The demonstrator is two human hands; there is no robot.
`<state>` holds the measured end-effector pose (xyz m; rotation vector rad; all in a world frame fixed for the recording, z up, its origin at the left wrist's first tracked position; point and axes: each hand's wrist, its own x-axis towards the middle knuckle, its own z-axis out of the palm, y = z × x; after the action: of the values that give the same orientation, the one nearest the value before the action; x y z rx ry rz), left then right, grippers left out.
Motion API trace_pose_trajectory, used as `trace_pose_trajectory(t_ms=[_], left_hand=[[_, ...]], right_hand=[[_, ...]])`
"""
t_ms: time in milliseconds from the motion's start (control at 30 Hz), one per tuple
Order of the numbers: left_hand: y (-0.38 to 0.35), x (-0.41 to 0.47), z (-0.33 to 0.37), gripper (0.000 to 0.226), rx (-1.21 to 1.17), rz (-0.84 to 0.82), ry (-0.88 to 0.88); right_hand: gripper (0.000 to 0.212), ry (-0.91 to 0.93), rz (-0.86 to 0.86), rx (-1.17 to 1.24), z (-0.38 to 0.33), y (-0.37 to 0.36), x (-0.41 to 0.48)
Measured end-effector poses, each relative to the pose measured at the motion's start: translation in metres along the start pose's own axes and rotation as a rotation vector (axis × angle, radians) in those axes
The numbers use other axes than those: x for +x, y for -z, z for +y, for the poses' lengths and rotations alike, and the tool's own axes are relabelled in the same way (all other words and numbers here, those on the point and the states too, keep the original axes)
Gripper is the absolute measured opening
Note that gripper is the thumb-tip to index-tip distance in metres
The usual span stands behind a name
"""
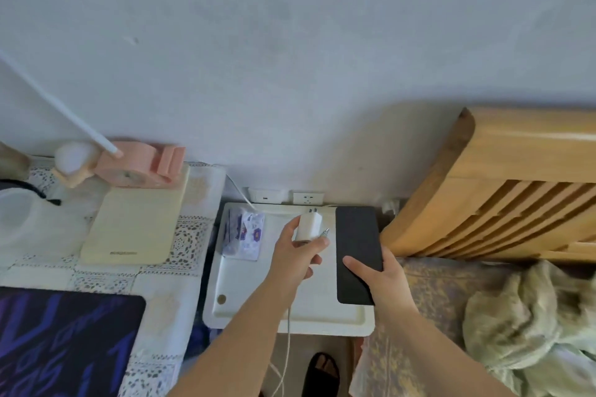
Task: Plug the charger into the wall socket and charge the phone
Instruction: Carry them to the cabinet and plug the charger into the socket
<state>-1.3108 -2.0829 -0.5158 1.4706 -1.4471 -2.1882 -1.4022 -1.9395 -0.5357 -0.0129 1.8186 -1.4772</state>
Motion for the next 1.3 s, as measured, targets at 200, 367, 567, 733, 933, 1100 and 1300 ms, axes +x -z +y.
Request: trace_pose_trajectory(t_ms=[200,367,567,733,933,1100,1300], left_hand=[[-0.021,0.029,-0.004,0.053,0.057,-0.019,0.028],[-0.018,0.064,-0.008,0.045,0.070,0.019,0.053],[-0.007,0.114,-0.025,0.032,0.067,0.028,0.065],[-0.003,0.144,-0.053,0.035,0.152,0.081,0.019],[0.002,0.169,-0.070,0.019,0.010,0.059,-0.048],[0.001,0.176,-0.082,0.039,0.128,0.048,-0.102],[-0.008,0.183,-0.085,0.042,0.096,0.105,-0.140]], right_hand=[[0.036,-0.017,0.003,0.040,0.003,0.009,0.023],[0.042,-0.027,-0.012,0.043,0.015,0.006,0.043],[0.050,-0.033,-0.010,0.071,0.039,-0.003,0.069],[0.042,-0.033,-0.003,0.058,0.062,-0.007,0.089],[0.035,-0.053,0.010,0.030,0.092,-0.003,0.099],[0.034,-0.061,0.004,0.045,0.102,-0.003,0.099],[0.035,-0.062,-0.006,0.050,0.103,-0.003,0.098]])
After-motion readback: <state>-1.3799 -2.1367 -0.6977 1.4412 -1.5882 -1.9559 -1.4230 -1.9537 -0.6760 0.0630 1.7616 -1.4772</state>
